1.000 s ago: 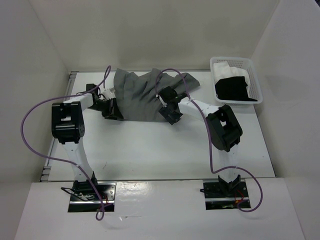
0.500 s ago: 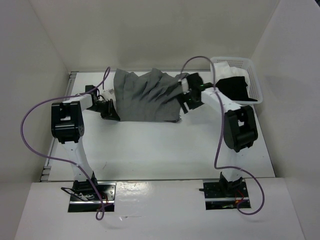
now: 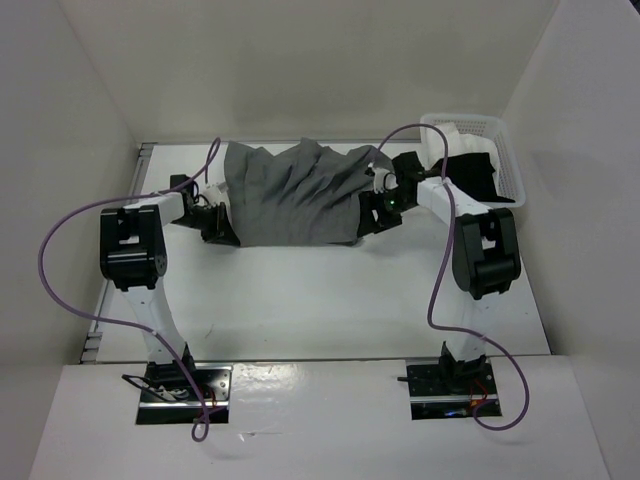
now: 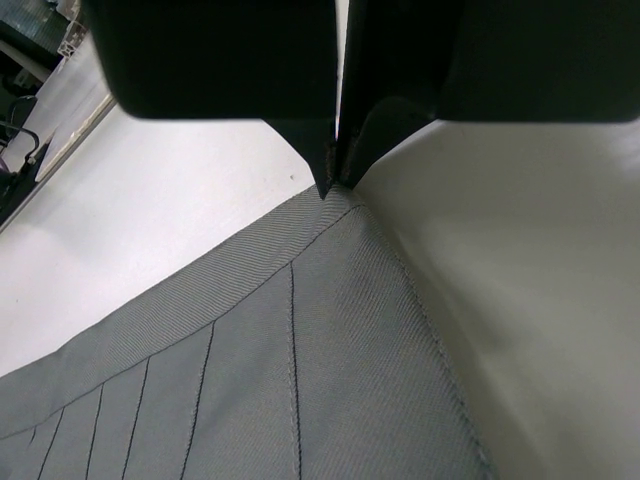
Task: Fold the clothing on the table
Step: Flatten the skirt out
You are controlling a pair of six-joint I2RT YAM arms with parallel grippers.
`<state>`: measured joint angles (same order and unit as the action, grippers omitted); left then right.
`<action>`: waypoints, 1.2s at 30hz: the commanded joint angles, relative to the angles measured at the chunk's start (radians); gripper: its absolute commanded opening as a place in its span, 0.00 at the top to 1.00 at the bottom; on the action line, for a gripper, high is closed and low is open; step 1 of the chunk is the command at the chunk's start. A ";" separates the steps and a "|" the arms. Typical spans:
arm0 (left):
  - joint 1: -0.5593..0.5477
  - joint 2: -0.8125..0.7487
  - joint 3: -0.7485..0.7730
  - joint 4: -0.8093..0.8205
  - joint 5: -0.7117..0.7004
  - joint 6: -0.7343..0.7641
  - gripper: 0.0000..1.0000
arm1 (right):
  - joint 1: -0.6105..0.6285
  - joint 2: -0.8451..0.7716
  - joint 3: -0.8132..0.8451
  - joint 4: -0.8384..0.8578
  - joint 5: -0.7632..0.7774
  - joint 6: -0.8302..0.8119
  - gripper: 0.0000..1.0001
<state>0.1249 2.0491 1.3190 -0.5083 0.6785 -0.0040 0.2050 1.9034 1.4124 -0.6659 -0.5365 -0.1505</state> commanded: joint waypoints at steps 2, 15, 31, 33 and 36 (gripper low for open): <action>-0.001 -0.030 -0.055 -0.010 -0.062 0.036 1.00 | -0.006 0.026 -0.021 0.017 -0.123 0.025 0.30; -0.001 -0.050 -0.148 0.010 0.022 0.027 1.00 | -0.006 0.045 -0.093 0.088 -0.141 0.074 0.30; -0.001 -0.050 -0.173 -0.026 0.043 0.058 1.00 | -0.052 0.144 -0.082 0.126 -0.141 0.074 0.31; -0.001 -0.050 -0.173 -0.026 0.043 0.058 1.00 | -0.052 0.154 -0.064 0.126 -0.141 0.074 0.33; -0.001 -0.050 -0.173 -0.035 0.043 0.067 1.00 | -0.052 0.175 -0.040 0.126 -0.161 0.074 0.33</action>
<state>0.1249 1.9995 1.1717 -0.5201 0.7906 -0.0010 0.1589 2.0308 1.3422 -0.5808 -0.7151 -0.0673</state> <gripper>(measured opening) 0.009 0.674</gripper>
